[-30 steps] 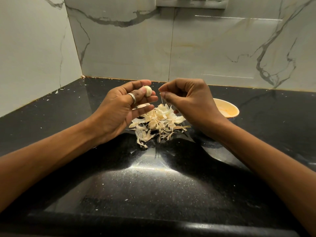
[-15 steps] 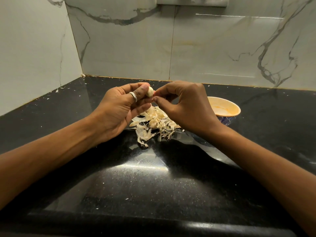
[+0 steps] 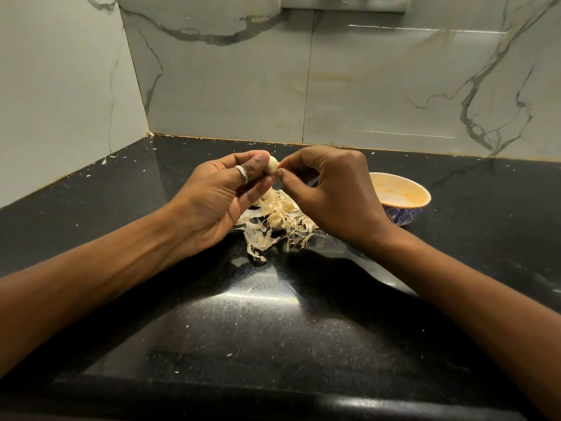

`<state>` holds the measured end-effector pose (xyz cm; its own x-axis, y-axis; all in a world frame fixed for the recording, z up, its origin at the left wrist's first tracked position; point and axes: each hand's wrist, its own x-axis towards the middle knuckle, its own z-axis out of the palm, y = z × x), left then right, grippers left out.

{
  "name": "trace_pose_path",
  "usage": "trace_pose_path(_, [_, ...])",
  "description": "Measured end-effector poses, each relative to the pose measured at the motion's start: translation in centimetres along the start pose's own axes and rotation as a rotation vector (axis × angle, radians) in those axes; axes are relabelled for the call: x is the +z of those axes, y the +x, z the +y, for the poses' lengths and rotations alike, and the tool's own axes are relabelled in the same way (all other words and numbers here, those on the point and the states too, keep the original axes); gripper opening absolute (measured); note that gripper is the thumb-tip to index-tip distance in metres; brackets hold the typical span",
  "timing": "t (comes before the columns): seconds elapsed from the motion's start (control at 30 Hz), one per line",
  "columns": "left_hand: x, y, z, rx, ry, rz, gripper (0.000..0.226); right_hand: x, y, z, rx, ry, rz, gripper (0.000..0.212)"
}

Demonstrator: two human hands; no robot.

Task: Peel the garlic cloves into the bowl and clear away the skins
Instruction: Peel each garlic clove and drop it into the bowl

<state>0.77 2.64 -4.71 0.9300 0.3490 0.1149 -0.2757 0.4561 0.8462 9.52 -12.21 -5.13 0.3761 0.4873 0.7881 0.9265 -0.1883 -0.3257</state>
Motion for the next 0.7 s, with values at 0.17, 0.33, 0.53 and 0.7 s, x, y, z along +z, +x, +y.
trace_pose_path(0.17, [0.19,-0.23,-0.18,-0.006,0.026,0.011,0.013,0.17,-0.09,-0.01,-0.024,-0.015,0.032,0.015])
trace_pose_path(0.33, [0.29,-0.35,-0.27,-0.005,0.039,0.012,0.014,0.25,-0.16,0.05,-0.032,-0.025,0.028,0.017])
trace_pose_path(0.53, [0.39,-0.37,-0.02,-0.011,0.062,-0.004,0.023,-0.03,0.22,0.20,-0.007,-0.006,0.021,0.019])
trace_pose_path(0.7, [0.37,-0.38,-0.03,-0.023,0.068,-0.003,0.021,-0.63,0.38,0.28,0.009,-0.001,0.044,0.017])
